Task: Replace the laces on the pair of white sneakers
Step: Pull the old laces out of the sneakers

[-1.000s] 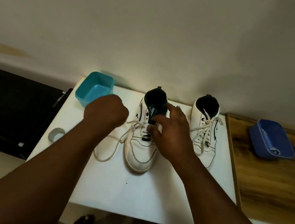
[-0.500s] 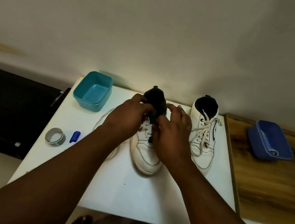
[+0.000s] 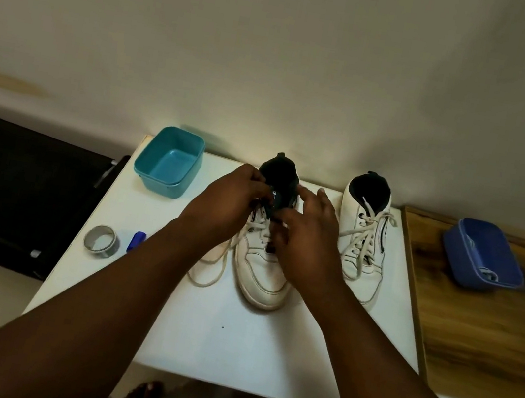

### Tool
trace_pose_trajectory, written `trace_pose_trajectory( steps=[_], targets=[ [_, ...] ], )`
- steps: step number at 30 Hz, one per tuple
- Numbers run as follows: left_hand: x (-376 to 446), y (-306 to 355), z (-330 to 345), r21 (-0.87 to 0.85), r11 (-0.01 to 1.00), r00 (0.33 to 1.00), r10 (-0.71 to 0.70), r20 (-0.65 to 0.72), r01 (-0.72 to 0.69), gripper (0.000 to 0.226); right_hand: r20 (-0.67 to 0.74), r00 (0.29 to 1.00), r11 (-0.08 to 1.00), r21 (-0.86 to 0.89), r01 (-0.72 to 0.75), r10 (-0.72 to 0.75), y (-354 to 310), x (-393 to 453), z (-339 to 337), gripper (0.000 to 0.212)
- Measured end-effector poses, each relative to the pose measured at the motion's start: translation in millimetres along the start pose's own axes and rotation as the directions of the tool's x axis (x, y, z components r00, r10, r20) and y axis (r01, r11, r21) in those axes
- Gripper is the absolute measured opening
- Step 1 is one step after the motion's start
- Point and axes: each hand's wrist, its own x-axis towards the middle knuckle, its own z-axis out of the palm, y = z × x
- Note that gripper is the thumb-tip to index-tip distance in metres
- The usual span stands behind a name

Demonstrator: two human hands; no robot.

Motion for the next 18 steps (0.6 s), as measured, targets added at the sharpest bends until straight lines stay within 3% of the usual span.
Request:
trace_pose_trajectory(
  steps=[3, 6, 8, 11, 13, 15, 18],
  targets=[
    [-1, -1, -1, 0.045, 0.999, 1.000, -0.018, 0.008, 0.018, 0.022, -0.015, 1.000, 1.000, 0.002, -0.027, 0.027, 1, 0, 0, 0.011],
    [-1, 0, -2, 0.038, 0.999, 1.000, -0.015, 0.010, 0.015, 0.024, -0.164, 0.986, 0.996, -0.083, -0.044, 0.030, 5, -2, -3, 0.008],
    [-1, -1, -2, 0.001, 0.999, 0.999, -0.034, 0.004, 0.034, 0.021, -0.244, 0.956, 0.983, -0.039, -0.180, 0.165, 13, -5, -8, 0.009],
    [0, -2, -2, -0.010, 0.999, 0.999, -0.036, -0.002, 0.036, 0.023, -0.191, 0.935, 0.954, 0.029, -0.298, 0.298, 20, -13, -4, 0.013],
    [0, 1, -3, -0.023, 0.999, 0.999, -0.046, 0.007, 0.046, 0.024, -0.152, 0.960, 0.972, 0.066, -0.226, 0.233, 13, -13, -2, 0.025],
    [0, 5, -1, -0.015, 0.999, 0.999, -0.040, 0.012, 0.040, 0.026, -0.105, 0.992, 0.996, 0.065, -0.065, 0.072, 2, -9, -2, 0.039],
    [-1, 5, 1, -0.011, 0.999, 0.999, -0.038, 0.004, 0.038, 0.026, -0.076, 0.997, 0.997, -0.077, 0.014, -0.020, -1, -1, 2, 0.030]
  ],
)
